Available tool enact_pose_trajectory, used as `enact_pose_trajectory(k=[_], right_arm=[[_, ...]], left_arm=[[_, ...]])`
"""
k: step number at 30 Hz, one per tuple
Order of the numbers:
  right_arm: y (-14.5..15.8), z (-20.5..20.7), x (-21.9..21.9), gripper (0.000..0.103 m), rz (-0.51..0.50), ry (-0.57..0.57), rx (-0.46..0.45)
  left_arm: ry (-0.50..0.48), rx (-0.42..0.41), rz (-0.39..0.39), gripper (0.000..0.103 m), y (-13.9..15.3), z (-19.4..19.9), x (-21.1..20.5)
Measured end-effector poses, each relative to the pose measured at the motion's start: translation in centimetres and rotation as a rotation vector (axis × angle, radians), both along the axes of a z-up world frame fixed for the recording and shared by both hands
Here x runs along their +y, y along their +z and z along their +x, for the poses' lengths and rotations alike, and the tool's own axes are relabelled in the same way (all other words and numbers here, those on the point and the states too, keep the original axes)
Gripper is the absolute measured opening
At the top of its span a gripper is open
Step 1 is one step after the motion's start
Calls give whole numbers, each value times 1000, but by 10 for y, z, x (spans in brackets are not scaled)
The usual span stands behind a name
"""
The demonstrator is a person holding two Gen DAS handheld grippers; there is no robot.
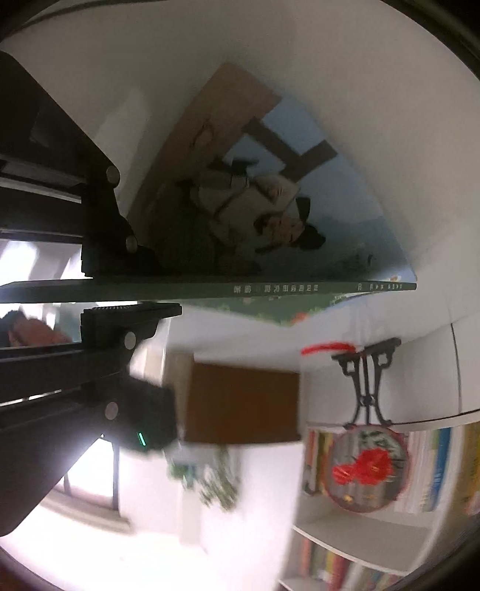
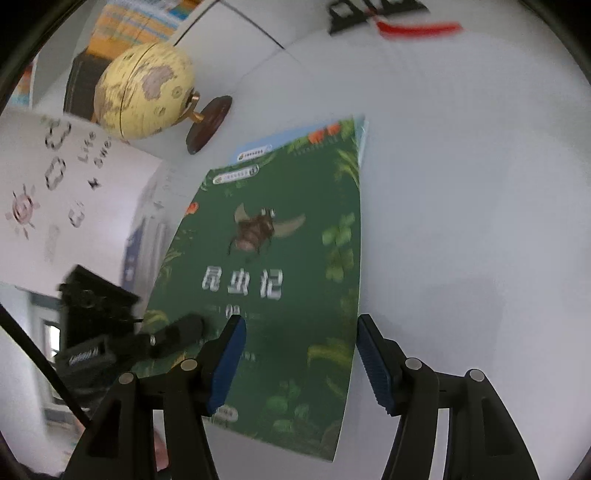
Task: Organize books
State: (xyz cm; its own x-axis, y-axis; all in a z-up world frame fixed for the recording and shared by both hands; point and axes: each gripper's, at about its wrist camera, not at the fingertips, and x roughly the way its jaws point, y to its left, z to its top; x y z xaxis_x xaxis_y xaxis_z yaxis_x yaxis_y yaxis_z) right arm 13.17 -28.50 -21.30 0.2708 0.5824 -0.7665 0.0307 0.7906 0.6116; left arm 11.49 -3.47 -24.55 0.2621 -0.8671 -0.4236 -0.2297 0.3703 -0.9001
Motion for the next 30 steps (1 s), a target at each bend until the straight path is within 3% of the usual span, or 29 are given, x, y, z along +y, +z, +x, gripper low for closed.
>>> enact_pose_trajectory(k=[6,9,12,15,17,21,26,30], right_arm=[[-14,-24,-24,66,240,-101,83],[-23,-31,-33,65,396,-165,98],[-23,-34,-35,45,474,-204,80],[-12,-37,-32,24,382,-185,41],[-2,-39,-26,22,320,-163,8],[25,-38,0,19,128,-95,-100],[56,-44,39,19,-93,14,-229],[72,-48,66,19,-178,79,-291]], left_arm=[[13,67,-125,6,-1,5,-6],[-7,60,-76,6,1,1,-9],[-25,38,-13,5,5,1,-17],[-45,-30,116,5,19,0,-21],[-73,-110,246,6,37,-4,-28],[-109,-234,425,7,62,-15,-37],[-146,-343,573,9,85,-28,-41],[-144,-399,632,10,99,-38,-29]])
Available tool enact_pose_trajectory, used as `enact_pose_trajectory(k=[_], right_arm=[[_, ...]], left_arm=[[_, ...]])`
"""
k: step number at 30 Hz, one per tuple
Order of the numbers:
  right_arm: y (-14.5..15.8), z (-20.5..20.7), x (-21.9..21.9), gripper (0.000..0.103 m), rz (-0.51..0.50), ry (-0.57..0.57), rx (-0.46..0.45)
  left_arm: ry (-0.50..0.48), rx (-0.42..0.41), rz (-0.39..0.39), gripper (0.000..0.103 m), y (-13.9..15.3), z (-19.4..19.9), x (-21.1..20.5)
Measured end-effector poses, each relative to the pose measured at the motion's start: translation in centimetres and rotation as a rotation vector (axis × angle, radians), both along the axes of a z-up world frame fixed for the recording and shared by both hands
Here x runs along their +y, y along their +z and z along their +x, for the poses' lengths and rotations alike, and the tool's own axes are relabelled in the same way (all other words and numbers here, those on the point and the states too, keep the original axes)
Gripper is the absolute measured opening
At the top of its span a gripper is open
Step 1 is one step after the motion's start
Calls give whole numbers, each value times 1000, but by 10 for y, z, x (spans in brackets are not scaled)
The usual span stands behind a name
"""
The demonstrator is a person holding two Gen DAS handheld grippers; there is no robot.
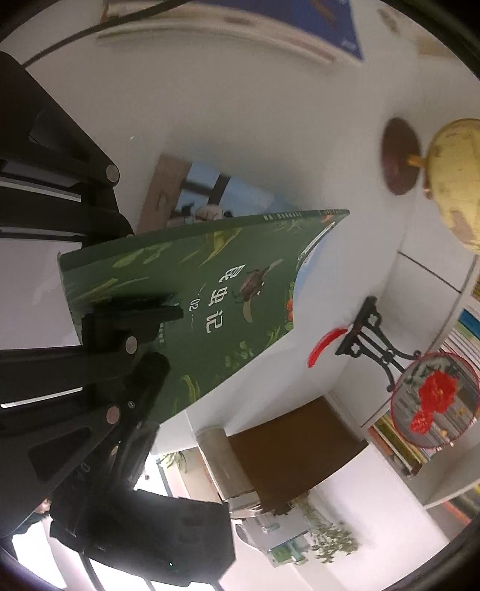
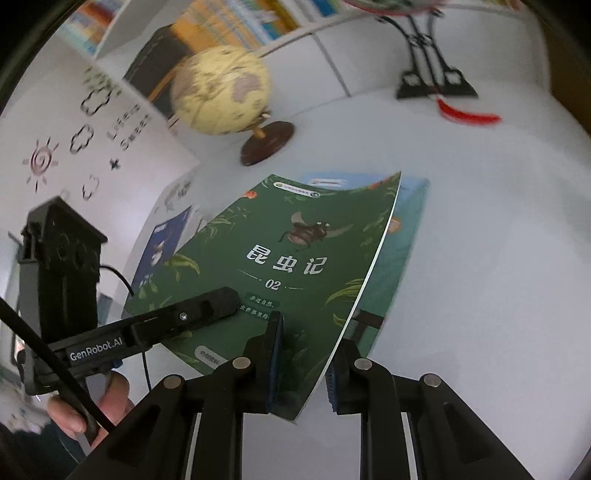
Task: Organize books
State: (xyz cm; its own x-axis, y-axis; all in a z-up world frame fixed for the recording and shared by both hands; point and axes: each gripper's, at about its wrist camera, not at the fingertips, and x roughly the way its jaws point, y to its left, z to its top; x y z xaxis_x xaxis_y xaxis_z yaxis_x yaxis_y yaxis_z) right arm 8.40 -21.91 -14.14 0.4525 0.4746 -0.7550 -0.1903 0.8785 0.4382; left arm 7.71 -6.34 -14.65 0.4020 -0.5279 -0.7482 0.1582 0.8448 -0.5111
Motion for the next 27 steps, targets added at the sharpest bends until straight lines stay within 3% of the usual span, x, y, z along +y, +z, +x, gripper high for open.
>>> enact_pose_trajectory(k=[8,15,19,24,27], right_arm=[[33,-13,54,19,-90,96,-130],[51,-14,137,19,-111,200,-210],[47,-3,181,19,-57,238,-204],[35,9,234,19,-58,272,-206],[29,15,260,19,-68,277,-203]], left_arm=[[58,-106,74,11,40,-17,57],[177,-219,303,14,60,-32,114],[229,-183,267,14,56,-25,163],[261,-193,299,15,45,-22,210],[277,-187,253,15,37,-20,236]])
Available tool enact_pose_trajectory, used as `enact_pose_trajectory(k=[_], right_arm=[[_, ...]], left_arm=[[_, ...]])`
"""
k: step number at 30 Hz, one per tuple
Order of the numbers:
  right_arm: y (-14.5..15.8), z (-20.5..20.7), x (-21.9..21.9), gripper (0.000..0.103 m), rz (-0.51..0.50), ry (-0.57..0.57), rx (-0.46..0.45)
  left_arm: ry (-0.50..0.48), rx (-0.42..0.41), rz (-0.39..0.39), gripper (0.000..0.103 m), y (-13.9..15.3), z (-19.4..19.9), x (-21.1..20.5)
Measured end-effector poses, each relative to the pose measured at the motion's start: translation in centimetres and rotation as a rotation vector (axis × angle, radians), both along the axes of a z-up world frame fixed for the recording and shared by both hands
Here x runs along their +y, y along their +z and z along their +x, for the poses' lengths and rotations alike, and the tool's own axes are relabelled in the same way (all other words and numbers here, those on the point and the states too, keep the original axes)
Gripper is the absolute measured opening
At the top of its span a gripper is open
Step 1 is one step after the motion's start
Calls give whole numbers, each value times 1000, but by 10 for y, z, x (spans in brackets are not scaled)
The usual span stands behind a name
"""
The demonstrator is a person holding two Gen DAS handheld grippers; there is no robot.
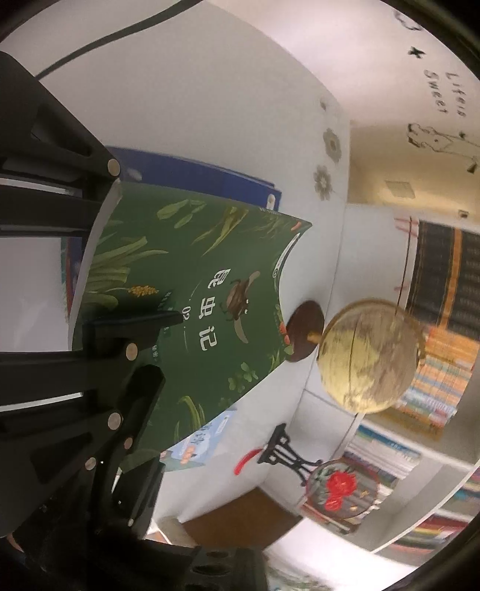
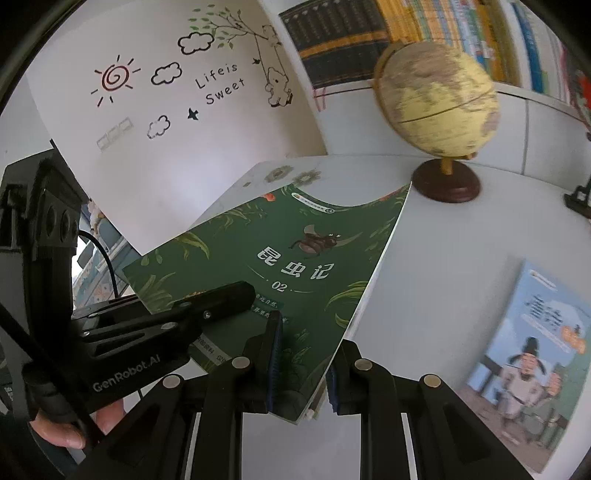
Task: Organize books
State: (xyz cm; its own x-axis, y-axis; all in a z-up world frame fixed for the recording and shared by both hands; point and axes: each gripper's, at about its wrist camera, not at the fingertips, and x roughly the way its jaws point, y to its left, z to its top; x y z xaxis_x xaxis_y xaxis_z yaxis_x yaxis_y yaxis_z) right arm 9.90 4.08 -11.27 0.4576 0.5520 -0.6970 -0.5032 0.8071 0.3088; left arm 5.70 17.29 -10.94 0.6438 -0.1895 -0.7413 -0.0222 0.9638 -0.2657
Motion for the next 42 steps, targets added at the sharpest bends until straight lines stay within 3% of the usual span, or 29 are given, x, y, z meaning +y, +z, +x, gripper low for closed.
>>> enact_pose_trajectory(k=[3,9,15,19,25,31,34,42], right_arm=[[-5,4,17,20,-16,0,-5],[-11,9,43,20,-58,-2,-12],[-25,10,55,21,-111,-14,-3],[-39,13,50,22,-72,-35,57],[-57,19,45,22,-67,-50,123],[-62,19,43,22,-67,-67,134],[-61,19,43,24,-71,-74,135],[-57,15,44,43,-98,-78,184]], left_arm=[[12,13,-53,15,-7,4,15],[6,22,-62,16,-20,10,28],[20,64,-130,17,-39,14,43],[24,99,-109,26,-49,9,47],[51,145,-132,27,-60,-2,60],[99,137,-38,25,-54,-14,72],[112,136,-27,25,-50,-19,77],[79,127,-27,25,-38,-24,68]])
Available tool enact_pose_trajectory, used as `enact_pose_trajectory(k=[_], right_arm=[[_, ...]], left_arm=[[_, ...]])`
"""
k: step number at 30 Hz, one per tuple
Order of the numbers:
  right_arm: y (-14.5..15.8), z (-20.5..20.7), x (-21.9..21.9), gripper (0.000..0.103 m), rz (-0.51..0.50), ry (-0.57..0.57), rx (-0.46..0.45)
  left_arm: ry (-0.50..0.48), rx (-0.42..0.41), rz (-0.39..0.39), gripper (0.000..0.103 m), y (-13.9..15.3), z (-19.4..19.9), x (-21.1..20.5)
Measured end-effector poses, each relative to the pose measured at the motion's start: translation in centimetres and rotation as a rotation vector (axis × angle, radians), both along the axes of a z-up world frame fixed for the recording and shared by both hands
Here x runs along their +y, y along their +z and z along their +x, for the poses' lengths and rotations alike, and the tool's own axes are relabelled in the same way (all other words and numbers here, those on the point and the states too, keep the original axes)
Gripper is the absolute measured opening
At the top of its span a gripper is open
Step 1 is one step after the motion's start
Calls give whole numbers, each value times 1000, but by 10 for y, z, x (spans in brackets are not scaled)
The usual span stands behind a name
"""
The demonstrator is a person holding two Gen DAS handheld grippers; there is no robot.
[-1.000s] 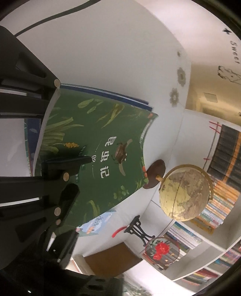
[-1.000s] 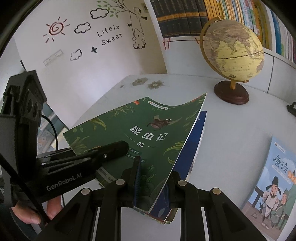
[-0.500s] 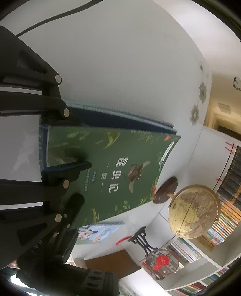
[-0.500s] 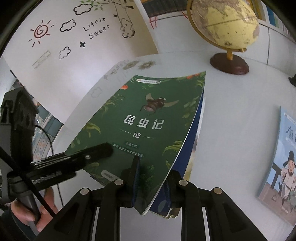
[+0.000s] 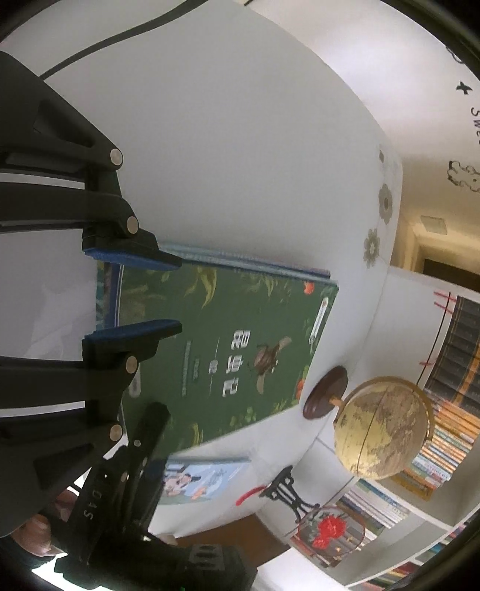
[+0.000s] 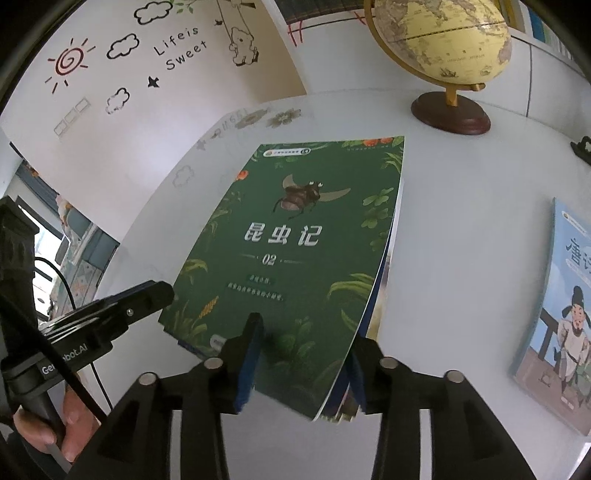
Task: Organize books
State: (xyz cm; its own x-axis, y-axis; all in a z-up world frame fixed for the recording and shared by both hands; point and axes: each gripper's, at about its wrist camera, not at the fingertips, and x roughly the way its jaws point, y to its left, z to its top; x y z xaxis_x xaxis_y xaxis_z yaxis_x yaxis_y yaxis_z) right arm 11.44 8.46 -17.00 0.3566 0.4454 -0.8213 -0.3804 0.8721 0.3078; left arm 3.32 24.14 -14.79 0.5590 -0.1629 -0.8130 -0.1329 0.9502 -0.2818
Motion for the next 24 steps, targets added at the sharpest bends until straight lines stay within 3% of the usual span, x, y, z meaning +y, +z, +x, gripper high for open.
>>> enact_pose_trajectory(k=[5,12,13,15,16,17,24], right_arm=[[0,-7,-23,44,50,-67,51],[13,-25,-67,49,50,-169,36],[15,-27,-76,49,51,-192,36],[17,-32,-93,50,56,-237,41],[18,-34,-103,50,59,-265,46],[19,-37,-114,50,58,-294,47],[25,-56,-197,52,60,-483,40]], left_arm=[[-50,-18,-49,29,12,2,-13],[-199,-68,-32,30,35,8,-57],[-227,-78,-41,33,40,10,-67],[-275,-96,-66,49,46,11,-84],[-301,-109,-81,64,49,12,-93],[-322,-128,-92,72,52,11,-103],[-462,-104,-114,72,48,26,-185]])
